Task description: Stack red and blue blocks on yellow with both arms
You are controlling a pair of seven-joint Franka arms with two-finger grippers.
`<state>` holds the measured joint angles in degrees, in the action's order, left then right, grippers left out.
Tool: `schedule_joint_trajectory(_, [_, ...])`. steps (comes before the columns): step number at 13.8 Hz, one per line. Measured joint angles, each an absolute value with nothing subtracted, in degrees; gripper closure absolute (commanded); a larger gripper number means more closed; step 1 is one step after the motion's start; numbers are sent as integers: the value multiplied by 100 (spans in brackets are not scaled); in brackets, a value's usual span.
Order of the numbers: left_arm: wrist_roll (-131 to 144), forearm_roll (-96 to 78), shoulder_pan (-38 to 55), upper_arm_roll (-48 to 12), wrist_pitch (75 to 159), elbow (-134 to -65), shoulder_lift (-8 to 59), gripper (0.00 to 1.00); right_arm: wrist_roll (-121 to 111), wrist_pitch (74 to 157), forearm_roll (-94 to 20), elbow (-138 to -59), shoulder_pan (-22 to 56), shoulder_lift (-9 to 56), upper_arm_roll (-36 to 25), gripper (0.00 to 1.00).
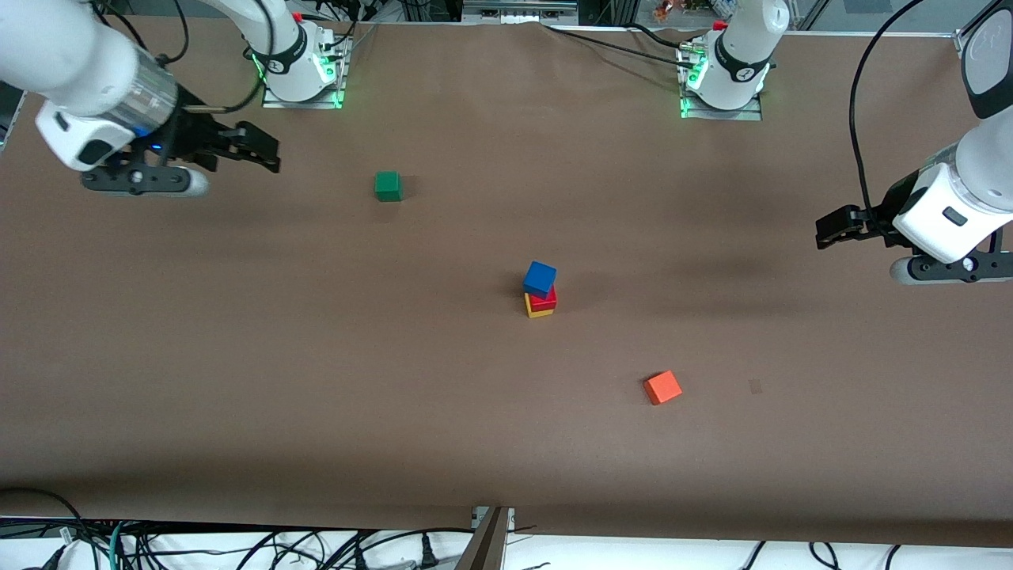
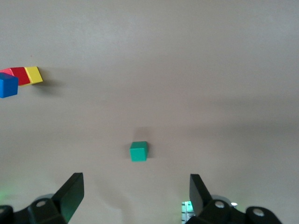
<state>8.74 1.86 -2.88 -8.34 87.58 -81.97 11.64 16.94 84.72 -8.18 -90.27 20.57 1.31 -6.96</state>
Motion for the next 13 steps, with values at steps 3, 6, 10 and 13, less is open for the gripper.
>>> schedule_joint_trajectory(3, [874,186,-288,-834,8758,-8197,1164,0,1658,8472,-798,-9076,2013,32,-592,0])
schedule_joint_trajectory(6, [874,186,-294,-832,8758,-8197,1175,0,1646,8478,-768,-9075,2014,36,-525,0])
schedule_joint_trajectory(10, [874,186,-296,-831,8758,-8197,1185,0,1597,8486,-564,-9061,2013,54,-527,0])
schedule_joint_trajectory(13, [874,186,-296,-831,8758,-8197,1185,0,1507,8492,-523,-9061,2013,106,-528,0])
